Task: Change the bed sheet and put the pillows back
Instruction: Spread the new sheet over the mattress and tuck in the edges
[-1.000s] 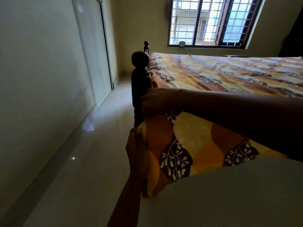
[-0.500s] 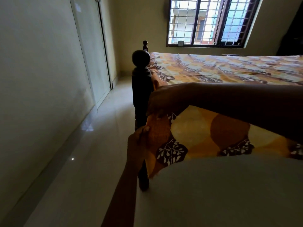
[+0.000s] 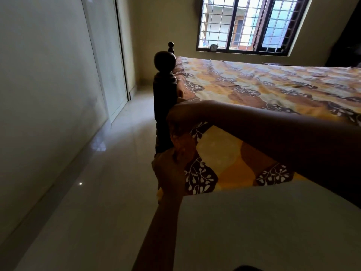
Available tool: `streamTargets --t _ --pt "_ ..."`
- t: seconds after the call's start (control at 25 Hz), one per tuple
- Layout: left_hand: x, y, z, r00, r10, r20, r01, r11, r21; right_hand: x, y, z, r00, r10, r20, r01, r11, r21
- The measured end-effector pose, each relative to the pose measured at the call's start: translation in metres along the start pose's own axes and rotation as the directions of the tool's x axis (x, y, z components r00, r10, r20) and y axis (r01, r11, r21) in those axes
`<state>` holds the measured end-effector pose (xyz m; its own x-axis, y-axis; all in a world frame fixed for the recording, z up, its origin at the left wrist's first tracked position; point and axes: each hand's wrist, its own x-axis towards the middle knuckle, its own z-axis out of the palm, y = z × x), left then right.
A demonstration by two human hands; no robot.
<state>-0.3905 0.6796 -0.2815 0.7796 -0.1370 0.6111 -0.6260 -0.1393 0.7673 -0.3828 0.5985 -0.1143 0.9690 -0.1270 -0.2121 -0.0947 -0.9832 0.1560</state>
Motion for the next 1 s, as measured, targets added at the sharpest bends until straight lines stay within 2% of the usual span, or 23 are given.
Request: streamTargets --t 0.08,0.16,0.2,0.24,0.28,0.32,0.36,0.4,0.44,0.52,0.6,0.72,0.88,0.92,0.96,1.0 --pt "0.007 -0.011 -0.006 0.994 0.033 0.100 -0.023 0.994 -0.105 -0.011 0.002 0.008 0.997 -0.035 -0.075 0.047 0.985 0.168" --pt "0.012 -0.016 -0.016 0.972 0.014 0.234 0.006 0.996 -0.084 -0.029 0.000 0.023 0.934 -0.123 -0.336 0.205 0.953 0.223" --pt "0.014 -0.020 -0.019 0.963 -0.008 0.269 0.029 0.997 -0.077 -0.040 -0.001 0.037 0.862 -0.073 -0.502 0.275 0.899 0.342" --pt "0.016 -0.025 -0.019 0.962 -0.028 0.272 0.051 0.996 -0.078 -0.055 -0.005 0.055 0.783 0.111 -0.612 0.345 0.742 0.575" --pt "0.017 -0.027 -0.019 0.964 -0.039 0.262 0.063 0.994 -0.085 -0.070 -0.009 0.076 0.702 0.357 -0.616 0.440 0.463 0.769" --pt "0.018 -0.028 -0.018 0.968 -0.036 0.249 0.058 0.995 -0.083 -0.084 -0.013 0.099 0.653 0.592 -0.473 0.486 0.152 0.861" --pt "0.018 -0.029 -0.015 0.973 -0.015 0.232 0.035 0.996 -0.085 -0.093 -0.019 0.121 0.641 0.730 -0.237 0.471 -0.132 0.872" --pt "0.017 -0.030 -0.013 0.977 -0.002 0.213 0.018 0.997 -0.070 -0.100 -0.024 0.142 0.649 0.760 -0.019 0.421 -0.338 0.841" --pt "0.016 -0.032 -0.012 0.977 -0.003 0.211 0.011 0.999 -0.036 -0.103 -0.030 0.158 0.686 0.716 0.131 0.370 -0.498 0.784" --pt "0.015 -0.030 -0.011 0.971 -0.056 0.234 0.049 0.998 0.036 -0.097 -0.035 0.168 0.768 0.594 0.237 0.353 -0.703 0.617" --pt "0.014 -0.025 -0.011 0.955 -0.140 0.263 0.123 0.989 0.080 -0.092 -0.032 0.165 0.810 0.544 0.220 0.398 -0.784 0.477" --pt "0.018 -0.019 -0.012 0.907 -0.275 0.318 0.216 0.954 0.207 -0.089 -0.024 0.154 0.806 0.550 0.218 0.457 -0.812 0.362" --pt "0.026 -0.006 -0.009 0.844 -0.448 0.296 0.384 0.889 0.252 -0.097 -0.020 0.144 0.825 0.539 0.167 0.484 -0.828 0.281" --pt "0.029 0.003 -0.008 0.821 -0.488 0.298 0.437 0.871 0.223 -0.099 -0.019 0.139 0.828 0.541 0.148 0.496 -0.829 0.257" --pt "0.033 0.016 -0.007 0.772 -0.547 0.322 0.542 0.833 0.115 -0.100 -0.016 0.133 0.828 0.545 0.132 0.507 -0.828 0.240" --pt "0.037 0.031 -0.007 0.698 -0.596 0.397 0.671 0.738 -0.072 -0.101 -0.014 0.126 0.831 0.546 0.110 0.511 -0.826 0.239"
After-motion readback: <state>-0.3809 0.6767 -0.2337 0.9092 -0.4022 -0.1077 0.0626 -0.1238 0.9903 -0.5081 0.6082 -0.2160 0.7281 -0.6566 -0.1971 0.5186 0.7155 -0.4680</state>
